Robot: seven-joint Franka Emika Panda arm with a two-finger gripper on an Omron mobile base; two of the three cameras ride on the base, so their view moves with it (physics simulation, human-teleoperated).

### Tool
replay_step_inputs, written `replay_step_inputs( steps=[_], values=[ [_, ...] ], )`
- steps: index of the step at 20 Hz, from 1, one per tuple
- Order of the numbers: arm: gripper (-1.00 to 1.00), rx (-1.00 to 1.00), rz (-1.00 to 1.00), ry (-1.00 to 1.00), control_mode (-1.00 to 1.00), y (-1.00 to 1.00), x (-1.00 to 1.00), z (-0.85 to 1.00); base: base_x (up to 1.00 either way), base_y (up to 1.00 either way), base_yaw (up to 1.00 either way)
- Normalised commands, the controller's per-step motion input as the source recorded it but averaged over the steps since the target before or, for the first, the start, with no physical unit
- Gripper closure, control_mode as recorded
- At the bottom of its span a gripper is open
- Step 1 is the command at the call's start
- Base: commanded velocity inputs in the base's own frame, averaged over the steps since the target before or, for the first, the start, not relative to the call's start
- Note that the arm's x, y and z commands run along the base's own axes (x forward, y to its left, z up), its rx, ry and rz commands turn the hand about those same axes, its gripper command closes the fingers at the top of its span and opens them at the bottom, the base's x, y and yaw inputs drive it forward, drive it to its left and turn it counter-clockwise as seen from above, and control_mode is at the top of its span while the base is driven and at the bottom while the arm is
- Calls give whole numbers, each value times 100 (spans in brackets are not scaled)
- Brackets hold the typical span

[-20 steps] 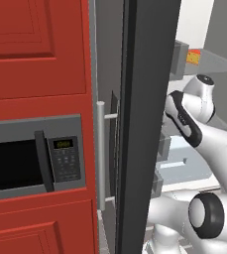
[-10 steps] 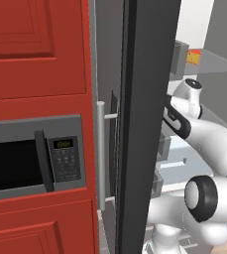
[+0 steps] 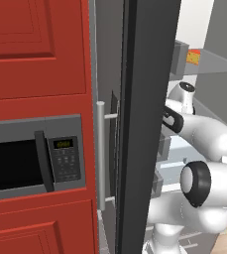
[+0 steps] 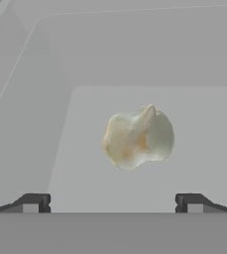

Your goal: Take the cheese, fish, and garlic from the fridge and place them on the plate on the dining counter to create an appetizer plate.

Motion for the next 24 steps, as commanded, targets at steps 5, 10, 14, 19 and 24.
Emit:
replay_step_inputs(
  steps=[5, 10, 14, 19, 24],
  values=[
    [-100, 0, -3, 0, -100, -1, 28, -15, 0, 0, 0],
    [-100, 0, -3, 0, -100, -9, 23, -16, 0, 0, 0],
    [-100, 0, -4, 0, -100, -12, 26, -15, 0, 0, 0],
    [-100, 0, -5, 0, -100, -5, 32, -6, 0, 0, 0],
    [-100, 0, -5, 0, -100, 0, 40, 0, 0, 0, 0]
  ],
)
